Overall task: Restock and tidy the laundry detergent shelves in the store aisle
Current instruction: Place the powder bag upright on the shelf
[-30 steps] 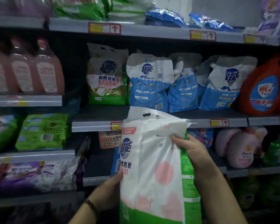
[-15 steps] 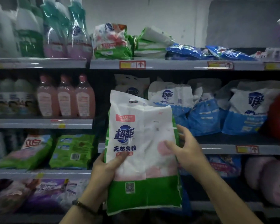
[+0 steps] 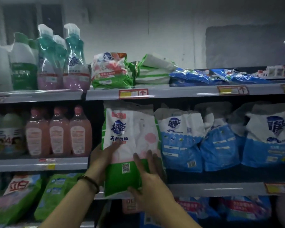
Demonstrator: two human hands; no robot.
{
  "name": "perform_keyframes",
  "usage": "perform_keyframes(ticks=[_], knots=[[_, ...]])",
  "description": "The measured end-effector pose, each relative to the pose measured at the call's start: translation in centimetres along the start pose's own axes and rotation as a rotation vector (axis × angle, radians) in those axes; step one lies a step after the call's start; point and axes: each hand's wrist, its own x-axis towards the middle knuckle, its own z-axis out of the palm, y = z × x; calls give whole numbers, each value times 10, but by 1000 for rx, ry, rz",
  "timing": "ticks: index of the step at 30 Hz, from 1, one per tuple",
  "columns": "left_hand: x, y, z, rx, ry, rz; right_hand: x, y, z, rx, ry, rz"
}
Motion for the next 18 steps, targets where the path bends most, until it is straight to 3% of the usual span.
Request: perform_keyframes(ticks=[3,6,11,15,18], knots=[[32,6,8,-37,-84,108,35,0,2,-19,11,21],[75,-3,16,96,-29,317,66,9,11,-3,94,-22],[120,-63,17,718,209,543,90,38,43,1,-138,11],[99,-124,24,1331,103,856,105,44,40,39,-252,17],[103,-147,19,1477,-27,864,108,51,29,81,-320,-30]])
